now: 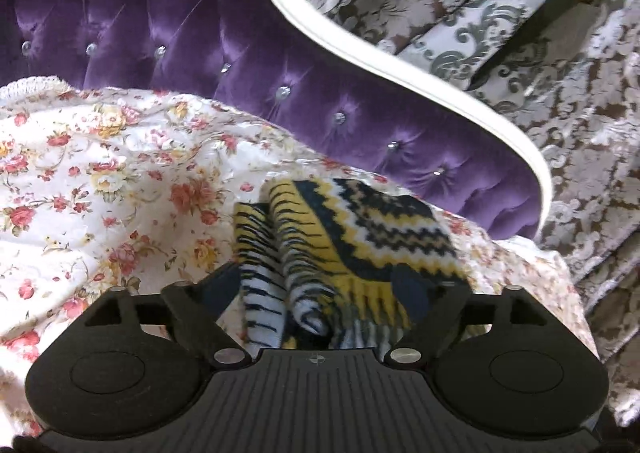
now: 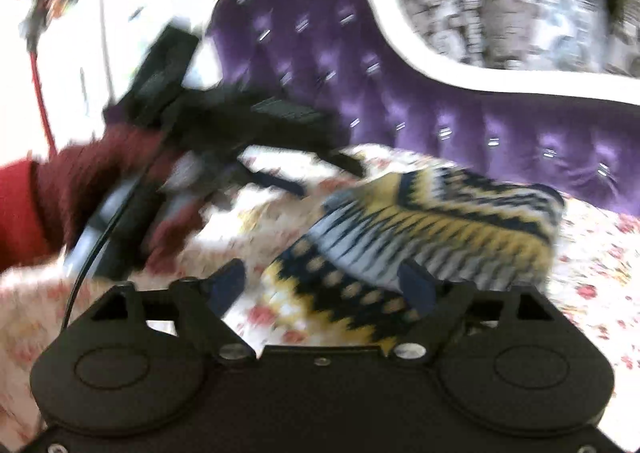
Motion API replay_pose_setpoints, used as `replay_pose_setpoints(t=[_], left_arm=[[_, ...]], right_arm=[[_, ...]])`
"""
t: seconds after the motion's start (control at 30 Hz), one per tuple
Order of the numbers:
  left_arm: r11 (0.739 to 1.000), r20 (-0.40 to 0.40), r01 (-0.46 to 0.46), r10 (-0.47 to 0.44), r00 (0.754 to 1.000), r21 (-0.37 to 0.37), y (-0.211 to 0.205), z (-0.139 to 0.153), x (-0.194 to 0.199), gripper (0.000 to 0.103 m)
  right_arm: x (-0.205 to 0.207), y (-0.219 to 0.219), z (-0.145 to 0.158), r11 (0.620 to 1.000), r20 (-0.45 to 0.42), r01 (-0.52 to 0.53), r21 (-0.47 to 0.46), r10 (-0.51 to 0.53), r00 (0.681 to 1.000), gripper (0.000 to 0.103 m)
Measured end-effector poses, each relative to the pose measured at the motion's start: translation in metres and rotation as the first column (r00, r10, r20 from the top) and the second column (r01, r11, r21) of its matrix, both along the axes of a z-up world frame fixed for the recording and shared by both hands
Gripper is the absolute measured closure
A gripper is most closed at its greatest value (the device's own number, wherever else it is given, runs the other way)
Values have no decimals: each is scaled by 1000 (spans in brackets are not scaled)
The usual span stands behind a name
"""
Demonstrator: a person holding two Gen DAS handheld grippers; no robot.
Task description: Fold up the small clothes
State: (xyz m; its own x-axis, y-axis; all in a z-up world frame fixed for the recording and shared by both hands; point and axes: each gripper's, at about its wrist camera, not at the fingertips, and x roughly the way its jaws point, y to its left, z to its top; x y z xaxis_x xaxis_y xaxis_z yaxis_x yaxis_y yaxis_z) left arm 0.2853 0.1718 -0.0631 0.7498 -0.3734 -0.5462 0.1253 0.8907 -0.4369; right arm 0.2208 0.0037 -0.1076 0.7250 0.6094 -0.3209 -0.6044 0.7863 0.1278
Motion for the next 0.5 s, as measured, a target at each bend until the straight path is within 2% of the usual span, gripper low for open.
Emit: replay_pose_setpoints(t=[0.03, 0.1, 0.2, 0.27, 0.37, 0.5], left_arm=[[1000, 1, 6, -6, 1000, -2, -1, 1, -4, 16], [1000, -15, 25, -25, 1000, -9, -4, 0, -10, 16], [998, -63, 61, -62, 996, -23, -8, -9, -17, 16], [996, -91, 79, -81, 993, -28, -11, -17, -20, 16], [996, -122, 88, -91, 988, -23, -14, -28, -27, 16], [994, -170, 100, -105, 980, -36, -16, -43, -29, 16]], right_arm=[[7, -12, 3, 999, -27, 22, 46, -21, 999, 1], [23, -37, 5, 986, -102, 85, 141, -71, 992, 1], [50, -75, 1, 937, -240, 187, 295, -117, 964, 0], [70, -96, -8, 898, -323, 250, 362, -130, 937, 0], [95, -109, -18, 882, -391, 297, 365, -144, 909, 0], [125, -117, -32, 861, -458, 313, 402, -107, 882, 0]])
